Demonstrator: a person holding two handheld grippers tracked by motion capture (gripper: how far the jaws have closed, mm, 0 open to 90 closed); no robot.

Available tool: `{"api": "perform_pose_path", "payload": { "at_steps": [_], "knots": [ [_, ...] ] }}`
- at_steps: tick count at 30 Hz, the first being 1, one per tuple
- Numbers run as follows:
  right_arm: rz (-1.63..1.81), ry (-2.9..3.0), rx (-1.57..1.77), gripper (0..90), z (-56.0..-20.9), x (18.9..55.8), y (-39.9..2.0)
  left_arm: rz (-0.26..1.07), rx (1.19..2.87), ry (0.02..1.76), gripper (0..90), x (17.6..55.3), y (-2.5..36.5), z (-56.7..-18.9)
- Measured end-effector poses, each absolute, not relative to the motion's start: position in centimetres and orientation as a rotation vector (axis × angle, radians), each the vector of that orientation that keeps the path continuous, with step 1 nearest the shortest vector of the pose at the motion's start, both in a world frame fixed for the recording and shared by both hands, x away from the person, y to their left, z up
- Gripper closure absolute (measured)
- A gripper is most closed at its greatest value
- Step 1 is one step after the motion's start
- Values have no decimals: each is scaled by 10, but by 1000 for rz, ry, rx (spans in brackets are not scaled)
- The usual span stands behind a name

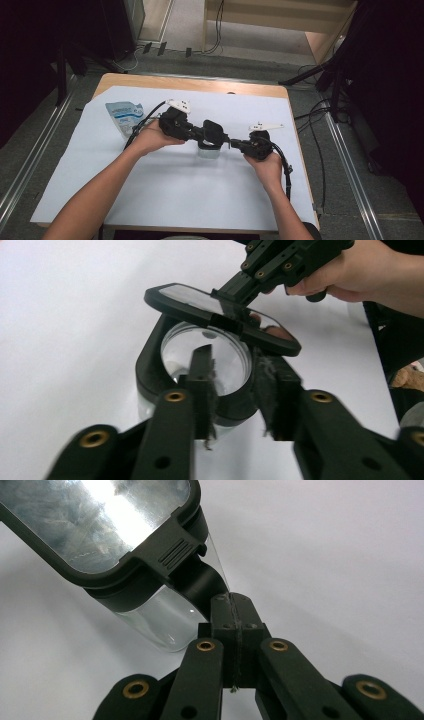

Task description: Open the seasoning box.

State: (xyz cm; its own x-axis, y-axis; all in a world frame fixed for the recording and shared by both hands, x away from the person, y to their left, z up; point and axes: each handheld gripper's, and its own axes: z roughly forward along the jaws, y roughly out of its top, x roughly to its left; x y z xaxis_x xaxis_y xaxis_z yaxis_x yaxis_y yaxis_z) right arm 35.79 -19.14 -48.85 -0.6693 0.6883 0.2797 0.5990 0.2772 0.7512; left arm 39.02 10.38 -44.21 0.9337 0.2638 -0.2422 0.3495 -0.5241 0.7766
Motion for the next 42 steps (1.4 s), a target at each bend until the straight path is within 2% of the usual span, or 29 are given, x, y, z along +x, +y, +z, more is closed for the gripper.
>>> {"api": "perform_pose_path", "payload": {
  "at_steps": [9,12,42],
  "knots": [
    [1362,2424,1234,900,-489,358,-191,-116,2129,430,874,389,92,-432],
    [1361,2423,1234,900,-489,357,-191,-113,2130,427,887,389,86,-429],
    [1365,2411,1238,900,-490,356,-189,-153,2142,446,890,397,47,-423]
  ]
}}
